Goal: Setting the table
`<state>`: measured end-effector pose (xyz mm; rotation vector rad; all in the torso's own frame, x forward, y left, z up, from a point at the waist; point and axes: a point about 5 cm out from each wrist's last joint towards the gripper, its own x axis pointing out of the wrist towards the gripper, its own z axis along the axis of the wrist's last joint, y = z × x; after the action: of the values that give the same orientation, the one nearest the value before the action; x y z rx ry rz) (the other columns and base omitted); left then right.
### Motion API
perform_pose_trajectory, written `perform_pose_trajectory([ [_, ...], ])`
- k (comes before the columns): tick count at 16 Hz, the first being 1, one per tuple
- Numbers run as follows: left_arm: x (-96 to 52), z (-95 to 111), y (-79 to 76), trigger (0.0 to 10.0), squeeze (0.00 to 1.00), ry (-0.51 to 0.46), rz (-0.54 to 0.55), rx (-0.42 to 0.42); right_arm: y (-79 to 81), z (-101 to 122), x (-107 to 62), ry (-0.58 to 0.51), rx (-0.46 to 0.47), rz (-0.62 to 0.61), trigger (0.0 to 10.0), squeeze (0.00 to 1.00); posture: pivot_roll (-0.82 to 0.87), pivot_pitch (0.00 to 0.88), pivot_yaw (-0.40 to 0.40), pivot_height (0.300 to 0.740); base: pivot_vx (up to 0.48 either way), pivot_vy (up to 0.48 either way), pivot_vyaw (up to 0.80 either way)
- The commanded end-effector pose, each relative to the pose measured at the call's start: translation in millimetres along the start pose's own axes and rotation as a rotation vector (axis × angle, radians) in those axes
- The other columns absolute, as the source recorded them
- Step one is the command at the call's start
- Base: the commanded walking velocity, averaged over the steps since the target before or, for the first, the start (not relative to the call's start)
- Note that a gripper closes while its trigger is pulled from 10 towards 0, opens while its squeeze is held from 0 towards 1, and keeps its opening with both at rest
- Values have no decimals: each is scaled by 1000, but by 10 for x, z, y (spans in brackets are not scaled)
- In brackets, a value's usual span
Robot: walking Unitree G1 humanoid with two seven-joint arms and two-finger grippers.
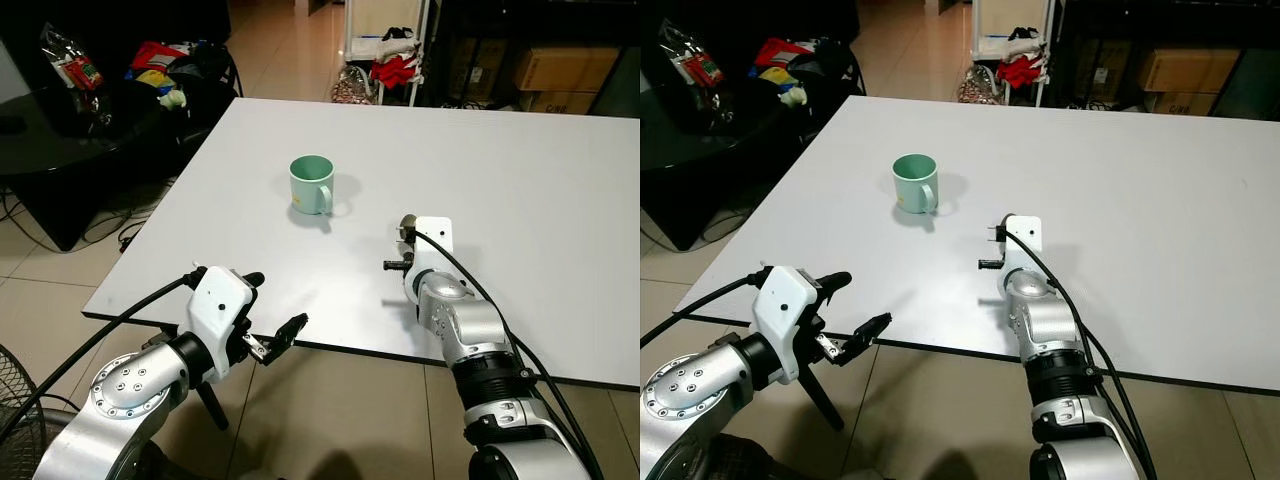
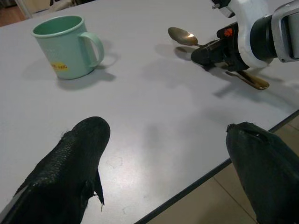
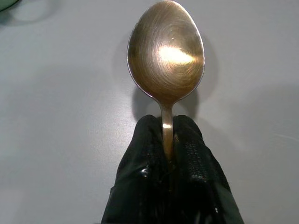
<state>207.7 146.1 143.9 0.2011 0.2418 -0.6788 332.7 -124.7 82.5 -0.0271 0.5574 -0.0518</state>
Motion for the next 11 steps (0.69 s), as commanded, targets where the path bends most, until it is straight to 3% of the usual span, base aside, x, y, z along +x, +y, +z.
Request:
perform_pose_trajectory([
  [1,-3,25,-7,10000,0,0,-8,9,-41,-172,25,88,-4,-15,10000,839,83,0,42,740,0,0,0],
  [2,2,26,-8,10000,0,0,-8,9,-48,-176,25,90,1,-15,10000,1000,85,0,40,740,0,0,0],
  [7,-4,20,1,10000,0,-2,9,14,-49,-95,-23,46,31,-7,10000,1000,86,0,33,740,0,0,0],
  [11,-14,128,66,10000,0,-81,96,1,-71,98,-301,-72,5,32,10000,1000,81,0,25,740,0,0,0],
])
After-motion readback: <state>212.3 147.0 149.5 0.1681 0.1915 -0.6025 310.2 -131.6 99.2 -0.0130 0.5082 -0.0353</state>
